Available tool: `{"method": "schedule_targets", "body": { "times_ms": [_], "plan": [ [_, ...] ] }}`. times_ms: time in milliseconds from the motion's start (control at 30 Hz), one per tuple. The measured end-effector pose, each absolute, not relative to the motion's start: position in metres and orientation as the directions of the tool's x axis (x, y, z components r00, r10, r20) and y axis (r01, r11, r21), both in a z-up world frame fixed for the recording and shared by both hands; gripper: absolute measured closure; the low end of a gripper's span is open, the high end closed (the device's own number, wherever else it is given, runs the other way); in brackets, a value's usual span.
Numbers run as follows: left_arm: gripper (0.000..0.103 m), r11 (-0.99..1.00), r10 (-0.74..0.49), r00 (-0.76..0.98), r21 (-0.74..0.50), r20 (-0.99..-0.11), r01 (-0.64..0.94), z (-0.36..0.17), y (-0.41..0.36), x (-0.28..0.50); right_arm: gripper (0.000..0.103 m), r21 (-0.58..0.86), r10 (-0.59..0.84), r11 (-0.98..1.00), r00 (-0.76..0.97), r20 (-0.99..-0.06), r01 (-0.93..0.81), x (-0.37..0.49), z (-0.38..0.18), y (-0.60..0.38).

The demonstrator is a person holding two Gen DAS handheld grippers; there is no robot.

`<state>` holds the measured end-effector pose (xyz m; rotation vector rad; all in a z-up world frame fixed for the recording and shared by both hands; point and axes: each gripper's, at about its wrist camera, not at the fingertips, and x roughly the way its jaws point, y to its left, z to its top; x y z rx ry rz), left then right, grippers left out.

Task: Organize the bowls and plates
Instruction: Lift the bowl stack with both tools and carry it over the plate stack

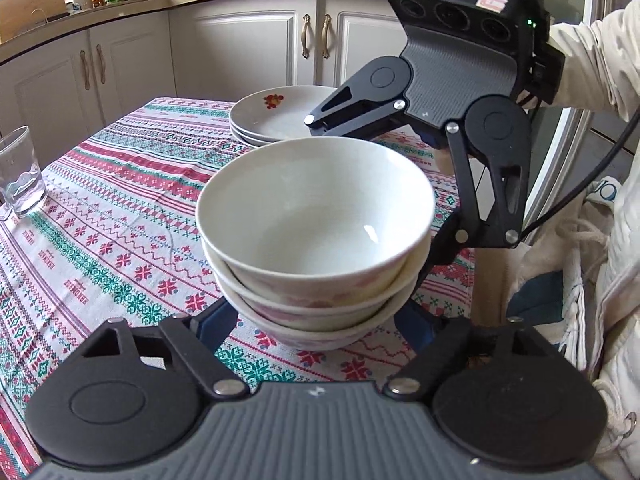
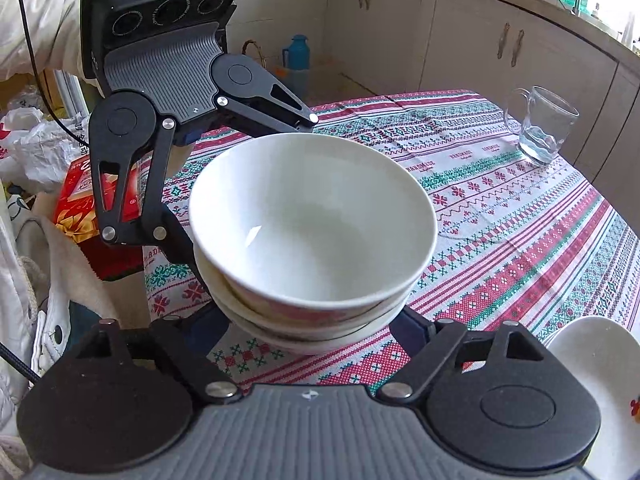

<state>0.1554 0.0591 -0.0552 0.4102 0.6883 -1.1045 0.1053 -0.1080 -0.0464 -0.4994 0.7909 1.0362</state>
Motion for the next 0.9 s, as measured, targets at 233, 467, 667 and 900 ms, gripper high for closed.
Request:
{"method": "schedule_targets", "body": {
  "times_ms": [233, 467, 667, 900],
  "plan": [
    [0.017, 0.383, -0.677, 0.259, -0.03, -0.689, 0.923, -0.0556, 0.06, 0.1571, 0.013, 0.0, 0.558, 0.425, 0.262, -0.788, -0.905, 0.1067, -0.045, -0.1067],
    [0.016, 0.364, -0.683, 0.243, -0.033, -0.689, 0.931, -0.0543, 0.0612, 0.1572, 0.012, 0.013, 0.555, 0.415, 0.242, -0.796, -0.91, 0.1102, -0.0449, -0.105],
    [0.016, 0.36, -0.689, 0.239, -0.037, -0.684, 0.932, -0.0546, 0.0618, 0.1568, 0.012, 0.019, 0.552, 0.413, 0.233, -0.801, -0.91, 0.111, -0.0441, -0.1042],
    [0.017, 0.369, -0.685, 0.246, -0.034, -0.685, 0.929, -0.054, 0.0604, 0.1556, 0.012, 0.02, 0.548, 0.421, 0.236, -0.803, -0.907, 0.1104, -0.0434, -0.1035]
  ]
}}
